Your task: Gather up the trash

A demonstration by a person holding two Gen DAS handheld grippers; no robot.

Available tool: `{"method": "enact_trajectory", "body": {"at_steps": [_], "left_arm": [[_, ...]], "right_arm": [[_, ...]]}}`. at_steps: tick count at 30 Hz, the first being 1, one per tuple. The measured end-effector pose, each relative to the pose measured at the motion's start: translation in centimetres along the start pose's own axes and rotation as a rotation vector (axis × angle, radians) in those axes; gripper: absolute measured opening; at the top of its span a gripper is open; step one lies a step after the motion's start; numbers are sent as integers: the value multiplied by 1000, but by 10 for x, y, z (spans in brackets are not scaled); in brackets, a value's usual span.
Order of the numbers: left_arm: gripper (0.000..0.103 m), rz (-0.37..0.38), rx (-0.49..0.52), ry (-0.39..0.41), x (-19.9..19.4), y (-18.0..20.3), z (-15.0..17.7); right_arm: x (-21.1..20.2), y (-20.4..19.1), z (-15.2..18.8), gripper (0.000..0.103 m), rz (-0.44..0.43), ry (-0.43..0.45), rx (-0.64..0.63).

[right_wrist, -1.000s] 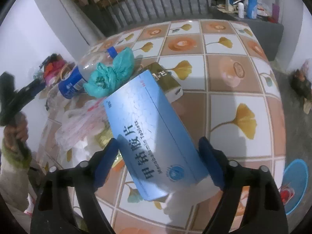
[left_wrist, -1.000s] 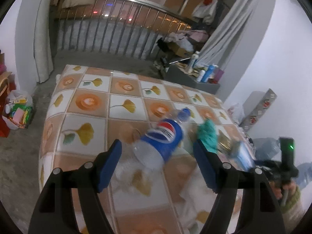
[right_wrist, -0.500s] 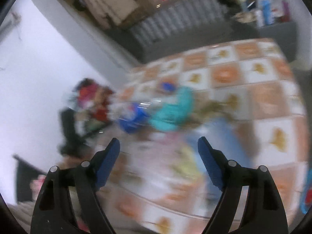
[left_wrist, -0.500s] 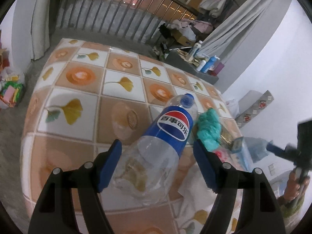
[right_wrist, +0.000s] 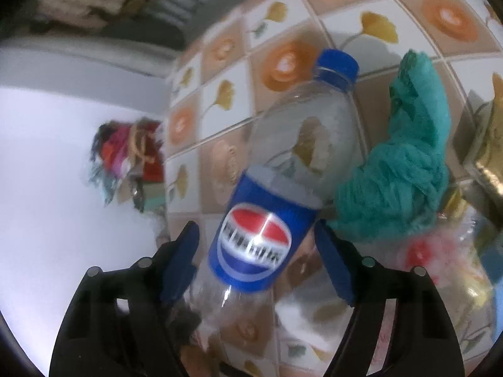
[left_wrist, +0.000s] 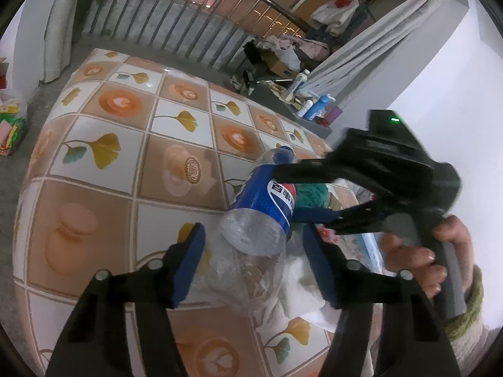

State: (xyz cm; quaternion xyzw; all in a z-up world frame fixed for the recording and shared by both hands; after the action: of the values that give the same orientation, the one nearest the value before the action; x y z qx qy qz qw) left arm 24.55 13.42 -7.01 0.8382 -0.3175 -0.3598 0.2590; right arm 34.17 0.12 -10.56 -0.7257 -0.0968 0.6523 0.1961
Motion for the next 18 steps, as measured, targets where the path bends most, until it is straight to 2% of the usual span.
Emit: {"method": "enact_trajectory", "body": {"at_steps": [7,8,10,13,18], "left_arm": [[45,36,0,-30,2,0,6],[45,38,0,-31,2,1,7],[45,47,2,-29,0,3,8],[45,64,1,-21,-6,8,9],[44,107,11,-10,-21,28,9]], "right_arm": [[24,1,-7,68,-2,-17,83],[23,1,-9,68,-6,-17,90],[24,0,-11,58,-20,-9,85],[24,2,-9,57,-44,-10,78],[2,-1,-4,57,-144,-3,26]]}}
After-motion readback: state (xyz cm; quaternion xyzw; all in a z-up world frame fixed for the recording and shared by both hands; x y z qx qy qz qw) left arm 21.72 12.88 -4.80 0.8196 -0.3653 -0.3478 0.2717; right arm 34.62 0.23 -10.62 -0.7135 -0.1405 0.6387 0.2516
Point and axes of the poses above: each gripper's, at about its wrist camera, not at the fingertips, and x roughly the way its jaws point, y to its right, z to its underside, the point moved 8 cm from there along x, roughly the way its jaws point, and after that the axes turned 13 degrees about z, right-handed, at the moved point
